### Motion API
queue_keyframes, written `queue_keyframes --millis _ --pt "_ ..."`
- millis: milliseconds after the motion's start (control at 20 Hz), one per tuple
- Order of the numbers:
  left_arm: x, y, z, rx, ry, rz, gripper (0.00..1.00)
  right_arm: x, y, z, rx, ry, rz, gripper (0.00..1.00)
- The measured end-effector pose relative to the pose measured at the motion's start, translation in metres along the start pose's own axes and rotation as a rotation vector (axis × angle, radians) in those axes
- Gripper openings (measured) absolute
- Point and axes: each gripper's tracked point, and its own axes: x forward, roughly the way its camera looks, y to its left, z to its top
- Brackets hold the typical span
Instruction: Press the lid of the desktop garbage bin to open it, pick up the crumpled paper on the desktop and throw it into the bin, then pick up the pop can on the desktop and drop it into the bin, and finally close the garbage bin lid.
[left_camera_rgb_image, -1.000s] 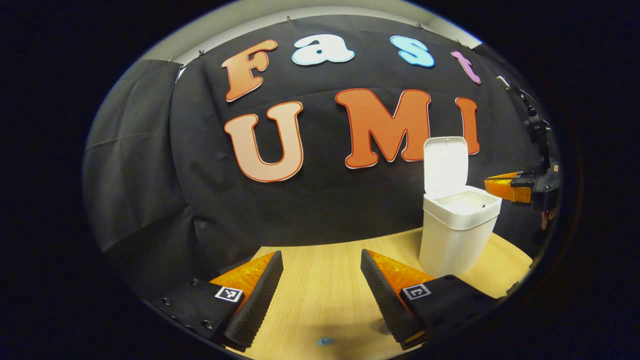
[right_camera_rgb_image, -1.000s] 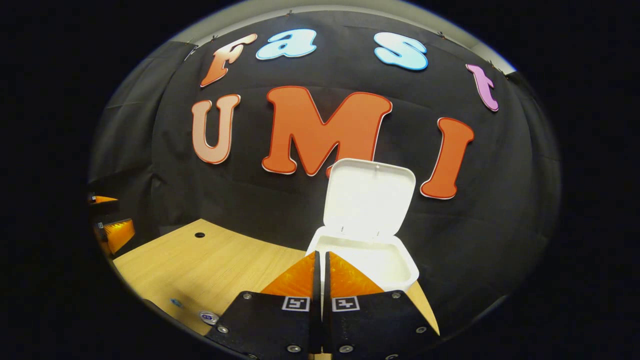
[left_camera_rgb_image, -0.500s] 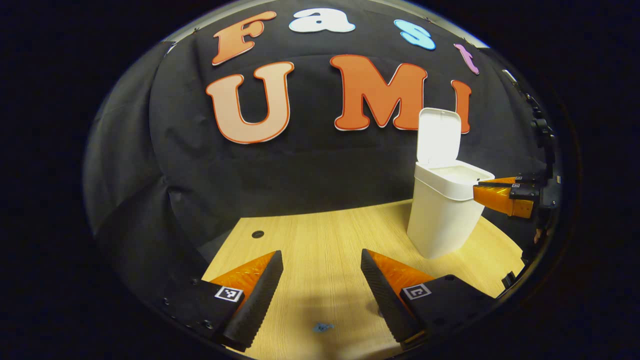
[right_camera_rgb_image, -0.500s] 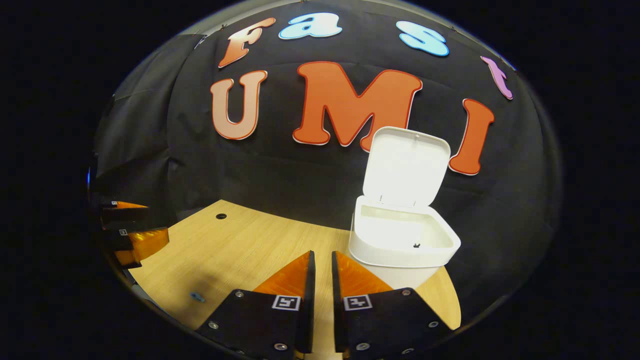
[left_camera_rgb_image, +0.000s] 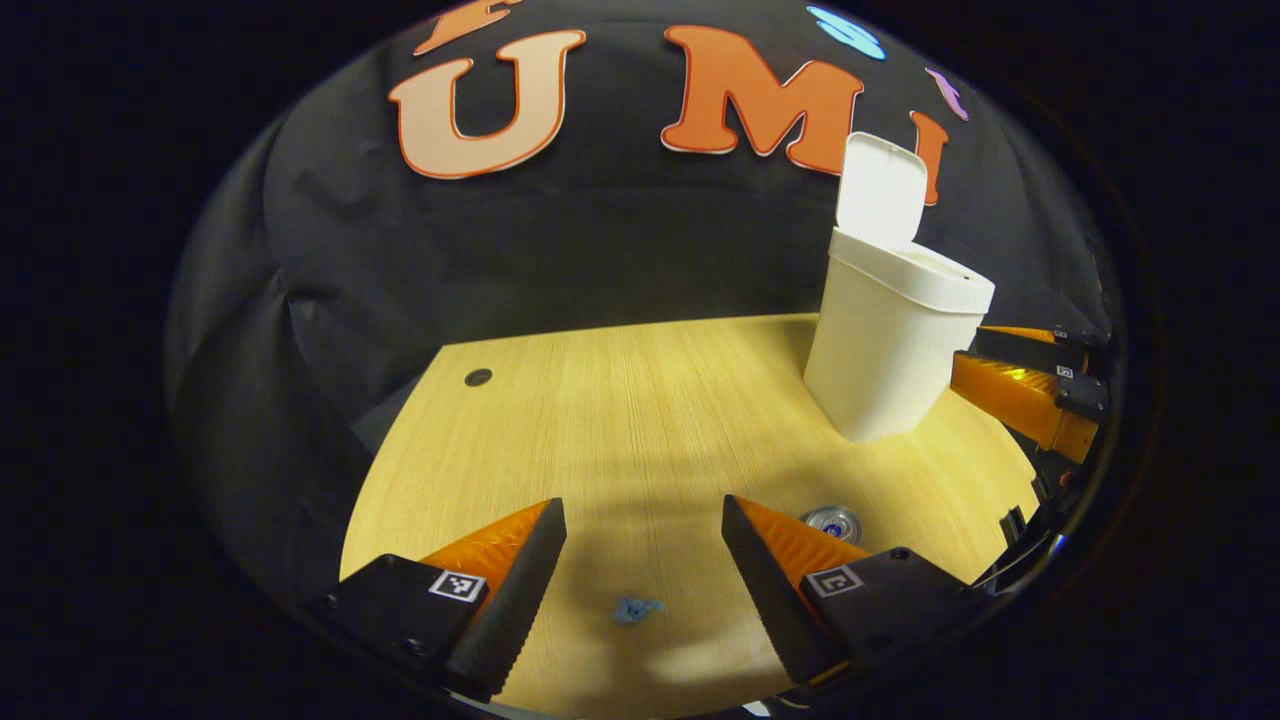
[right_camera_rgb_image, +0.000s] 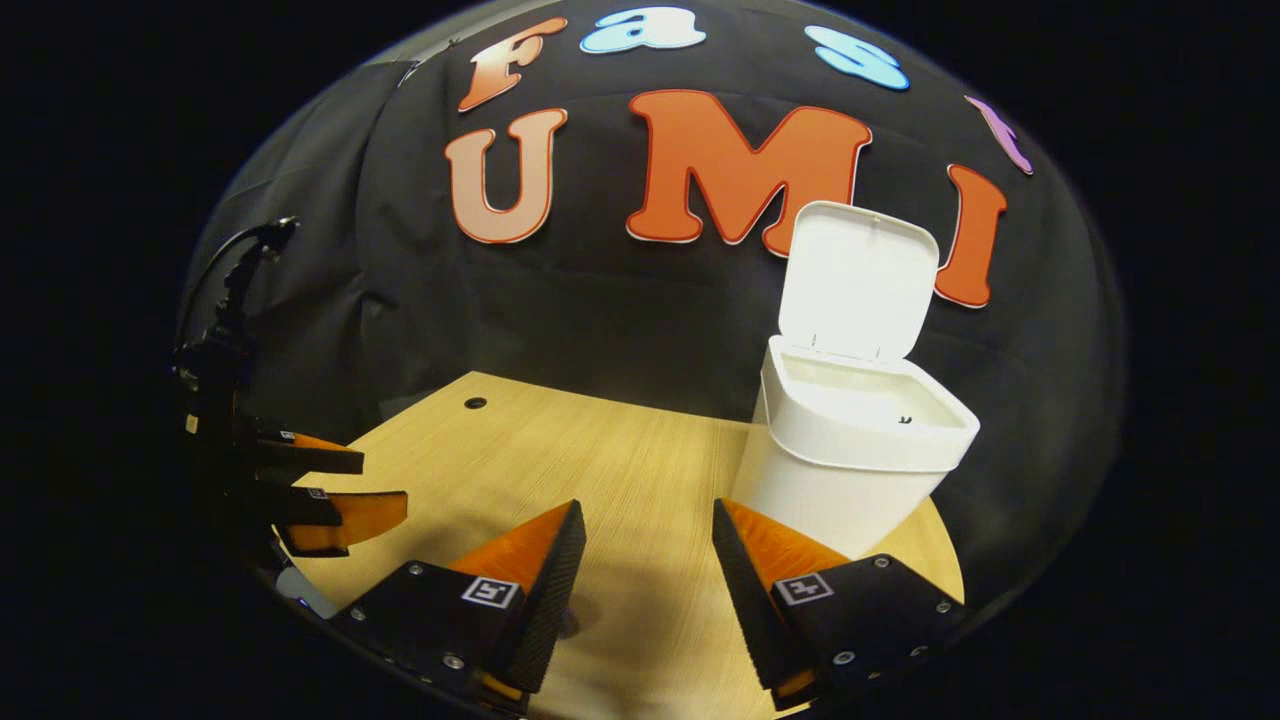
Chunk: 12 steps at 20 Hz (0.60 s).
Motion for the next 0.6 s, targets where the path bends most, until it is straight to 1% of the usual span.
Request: queue_keyframes --millis 150,200,250,400,450,500,600 --pt "0.011 0.004 -0.024 -0.031 0.081 -0.022 1.0 0.001 0.015 -0.017 -0.022 0.026 0.015 0.85" --pt "0.013 0.006 -0.033 -0.044 0.105 -0.024 0.96 0.003 0.018 -0.024 -0.024 0.035 0.015 0.88" --pt "0.017 0.007 -0.042 -0.053 0.129 -0.021 1.0 0.004 0.024 -0.031 -0.021 0.044 0.028 0.9" --pt "0.024 0.014 -0.073 -0.062 0.208 0.001 1.0 0.006 0.037 -0.046 -0.002 0.061 0.053 0.95" --pt "0.026 0.016 -0.083 -0.07 0.235 0.005 1.0 0.009 0.041 -0.054 -0.004 0.072 0.054 0.96" --pt "0.027 0.017 -0.093 -0.081 0.258 0.004 0.96 0.01 0.043 -0.061 -0.008 0.083 0.051 0.97" --pt "0.033 0.021 -0.111 -0.098 0.301 -0.003 0.96 0.012 0.047 -0.074 -0.008 0.105 0.046 0.98"
